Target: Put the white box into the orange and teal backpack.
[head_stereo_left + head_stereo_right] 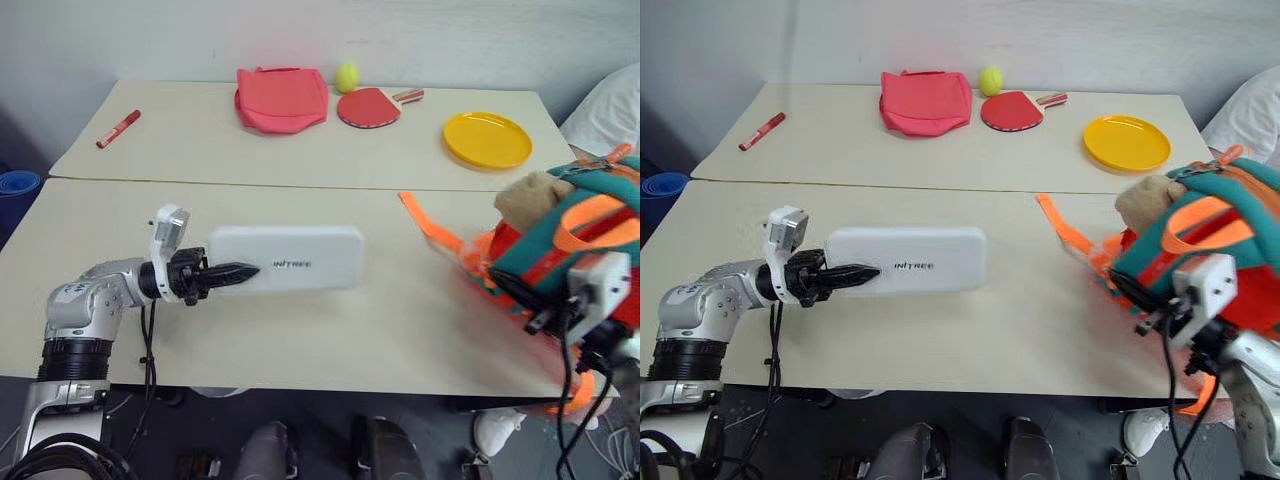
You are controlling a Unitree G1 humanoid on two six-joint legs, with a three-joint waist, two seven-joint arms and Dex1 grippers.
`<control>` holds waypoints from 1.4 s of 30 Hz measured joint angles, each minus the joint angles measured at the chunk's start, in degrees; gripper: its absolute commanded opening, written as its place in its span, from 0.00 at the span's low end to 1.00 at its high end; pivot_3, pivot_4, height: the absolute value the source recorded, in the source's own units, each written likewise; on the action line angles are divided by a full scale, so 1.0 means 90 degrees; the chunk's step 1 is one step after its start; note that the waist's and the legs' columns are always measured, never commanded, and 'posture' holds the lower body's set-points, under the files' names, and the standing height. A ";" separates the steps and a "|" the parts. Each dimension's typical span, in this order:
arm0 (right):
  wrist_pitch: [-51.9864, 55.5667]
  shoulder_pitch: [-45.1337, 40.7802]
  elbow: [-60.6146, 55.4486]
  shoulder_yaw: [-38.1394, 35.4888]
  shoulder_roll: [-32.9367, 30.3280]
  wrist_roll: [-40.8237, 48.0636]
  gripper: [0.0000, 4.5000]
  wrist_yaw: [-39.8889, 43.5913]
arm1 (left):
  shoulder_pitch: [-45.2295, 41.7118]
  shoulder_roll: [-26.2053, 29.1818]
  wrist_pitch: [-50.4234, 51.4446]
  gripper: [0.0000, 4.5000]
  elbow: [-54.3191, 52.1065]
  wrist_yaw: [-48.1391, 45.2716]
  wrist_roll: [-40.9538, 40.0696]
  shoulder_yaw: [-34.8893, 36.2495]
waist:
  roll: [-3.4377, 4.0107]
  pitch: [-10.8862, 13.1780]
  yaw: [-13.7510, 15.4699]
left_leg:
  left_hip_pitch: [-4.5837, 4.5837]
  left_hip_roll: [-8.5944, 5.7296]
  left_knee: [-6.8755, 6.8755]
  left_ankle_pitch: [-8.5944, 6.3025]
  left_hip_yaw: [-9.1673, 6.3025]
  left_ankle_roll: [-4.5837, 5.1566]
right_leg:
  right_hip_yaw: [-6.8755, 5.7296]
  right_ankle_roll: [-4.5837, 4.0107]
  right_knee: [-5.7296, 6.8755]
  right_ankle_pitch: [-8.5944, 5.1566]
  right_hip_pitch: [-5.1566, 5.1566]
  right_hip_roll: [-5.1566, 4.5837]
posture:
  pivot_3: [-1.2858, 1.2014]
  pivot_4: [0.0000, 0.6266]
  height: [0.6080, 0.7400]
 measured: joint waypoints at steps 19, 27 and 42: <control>0.3149 -0.0027 -0.1577 0.0044 -0.1663 0.3792 0.01 0.0304 | 0.0371 0.0465 0.1428 0.29 -0.0887 0.0808 -0.1306 0.1831 | -0.0044 0.0009 0.0061 | -0.0086 -0.0008 0.0049 0.0000 -0.0001 0.0025 | -0.0007 0.0007 0.0038 0.0004 -0.0068 -0.0016 | 0.52 0.24 1.00; 0.3040 -0.0176 -0.0806 -0.0251 -0.1744 0.3286 0.01 0.0479 | 0.0027 0.0138 0.1599 0.29 -0.1719 0.1351 -0.1952 0.1841 | -0.0054 0.0013 0.0113 | -0.0087 -0.0012 0.0051 0.0004 -0.0002 0.0019 | -0.0008 0.0010 0.0047 0.0007 -0.0072 -0.0014 | 0.52 0.24 1.00; 0.2875 -0.0282 -0.0614 0.0019 -0.1493 0.2607 0.01 0.0609 | -0.0954 0.0139 -0.0738 0.29 -0.1847 0.0122 -0.0058 -0.0666 | -0.0055 0.0014 0.0249 | -0.0093 -0.0025 0.0083 0.0004 0.0010 0.0024 | -0.0006 0.0012 0.0042 0.0008 -0.0077 0.0006 | 0.52 0.24 1.00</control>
